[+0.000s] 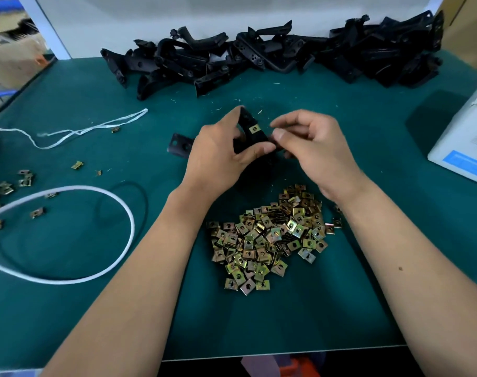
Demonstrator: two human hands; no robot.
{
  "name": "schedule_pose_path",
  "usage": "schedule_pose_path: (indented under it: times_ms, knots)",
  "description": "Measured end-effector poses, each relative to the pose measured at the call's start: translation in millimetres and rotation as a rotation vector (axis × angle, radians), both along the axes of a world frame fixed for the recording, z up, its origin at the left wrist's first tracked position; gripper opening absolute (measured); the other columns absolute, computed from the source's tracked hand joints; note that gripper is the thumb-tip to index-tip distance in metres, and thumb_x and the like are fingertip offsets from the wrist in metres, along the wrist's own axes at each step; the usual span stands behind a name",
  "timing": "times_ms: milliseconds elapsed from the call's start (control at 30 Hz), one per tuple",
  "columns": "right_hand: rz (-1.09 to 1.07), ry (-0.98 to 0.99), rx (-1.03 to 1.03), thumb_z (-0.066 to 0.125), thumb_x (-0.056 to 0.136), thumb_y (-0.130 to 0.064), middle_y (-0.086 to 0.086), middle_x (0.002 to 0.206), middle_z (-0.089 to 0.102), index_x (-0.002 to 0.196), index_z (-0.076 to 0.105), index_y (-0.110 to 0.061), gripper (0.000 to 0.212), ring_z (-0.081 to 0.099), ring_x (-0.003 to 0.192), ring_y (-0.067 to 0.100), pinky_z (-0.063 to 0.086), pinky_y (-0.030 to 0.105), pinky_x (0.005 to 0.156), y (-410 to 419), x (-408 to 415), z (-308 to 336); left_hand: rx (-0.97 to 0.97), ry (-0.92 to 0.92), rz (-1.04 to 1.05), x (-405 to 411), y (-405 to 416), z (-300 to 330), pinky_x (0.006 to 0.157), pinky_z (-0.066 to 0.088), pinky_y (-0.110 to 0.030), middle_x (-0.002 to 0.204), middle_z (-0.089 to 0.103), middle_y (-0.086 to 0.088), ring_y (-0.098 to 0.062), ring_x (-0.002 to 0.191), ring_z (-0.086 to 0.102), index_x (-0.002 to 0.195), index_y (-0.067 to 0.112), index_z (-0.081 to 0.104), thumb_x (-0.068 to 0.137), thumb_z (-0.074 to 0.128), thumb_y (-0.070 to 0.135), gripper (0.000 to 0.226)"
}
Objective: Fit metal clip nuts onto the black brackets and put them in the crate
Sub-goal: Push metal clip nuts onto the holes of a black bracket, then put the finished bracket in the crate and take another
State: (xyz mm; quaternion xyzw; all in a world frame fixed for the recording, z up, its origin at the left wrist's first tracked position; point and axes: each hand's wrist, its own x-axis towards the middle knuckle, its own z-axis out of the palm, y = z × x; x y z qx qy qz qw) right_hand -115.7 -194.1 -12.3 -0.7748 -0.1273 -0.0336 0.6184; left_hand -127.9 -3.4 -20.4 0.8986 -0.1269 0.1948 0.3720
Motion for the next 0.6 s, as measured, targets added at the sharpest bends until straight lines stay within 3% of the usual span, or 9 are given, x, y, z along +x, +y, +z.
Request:
schedule_pose_path:
  times_ms: [100, 200, 333, 467, 533, 600]
  knots:
    - [0.091, -0.024, -0.182, 0.07, 0.092, -0.01, -0.006, 0.096, 0.077, 0.11, 0.075, -0.02, 0.021, 0.07, 0.09, 0.003, 0.055, 0.02, 0.08, 4, -4, -1, -0.012, 0.005, 0.121, 0, 2, 0, 0.068, 0.054, -0.047, 0.076, 0.072, 0.002, -0.021, 0.07, 0.067, 0.106, 0.013, 0.056, 0.08, 0.069, 0.068, 0.062]
    - [0.084, -0.119, -0.285, 0.078, 0.084, -0.012, -0.011, 0.099, 0.075, 0.112, 0.074, -0.021, 0.03, 0.069, 0.094, -0.001, 0.05, 0.012, 0.084, 11, -9, 0, -0.024, -0.004, 0.229, 0, -1, 2, 0.069, 0.053, -0.048, 0.076, 0.07, 0.002, -0.022, 0.07, 0.065, 0.11, 0.013, 0.055, 0.078, 0.076, 0.064, 0.064]
    - [-0.05, -0.248, -0.333, 0.087, 0.077, -0.024, -0.015, 0.089, 0.071, 0.101, 0.074, -0.021, 0.027, 0.065, 0.083, -0.005, 0.043, 0.006, 0.071, 20, -15, -2, 0.007, 0.001, 0.321, -1, -5, 3, 0.075, 0.053, -0.046, 0.082, 0.071, 0.005, -0.024, 0.082, 0.067, 0.117, 0.014, 0.054, 0.073, 0.077, 0.068, 0.073]
    - [-0.094, -0.28, -0.302, 0.087, 0.078, -0.019, -0.015, 0.079, 0.069, 0.089, 0.072, -0.019, 0.019, 0.063, 0.074, -0.005, 0.043, 0.009, 0.066, 18, -14, 1, -0.049, -0.028, 0.151, -2, 4, 10, 0.07, 0.051, -0.031, 0.08, 0.068, 0.008, -0.012, 0.075, 0.065, 0.135, 0.023, 0.049, 0.082, 0.067, 0.067, 0.071]
    - [-0.088, -0.264, -0.298, 0.086, 0.078, -0.016, -0.01, 0.079, 0.071, 0.089, 0.072, -0.016, 0.018, 0.064, 0.072, 0.002, 0.048, 0.016, 0.066, 15, -12, 2, -0.082, 0.006, -0.024, -2, 11, 11, 0.072, 0.054, -0.028, 0.085, 0.068, 0.011, -0.008, 0.073, 0.064, 0.134, 0.03, 0.053, 0.087, 0.074, 0.047, 0.054]
    - [-0.09, -0.246, -0.286, 0.087, 0.077, -0.016, -0.004, 0.081, 0.071, 0.088, 0.073, -0.015, 0.018, 0.063, 0.07, 0.008, 0.05, 0.022, 0.065, 14, -12, 1, -0.076, 0.023, -0.138, -1, 14, 9, 0.074, 0.055, -0.036, 0.092, 0.067, 0.012, -0.007, 0.074, 0.061, 0.121, 0.026, 0.062, 0.088, 0.077, 0.028, 0.036]
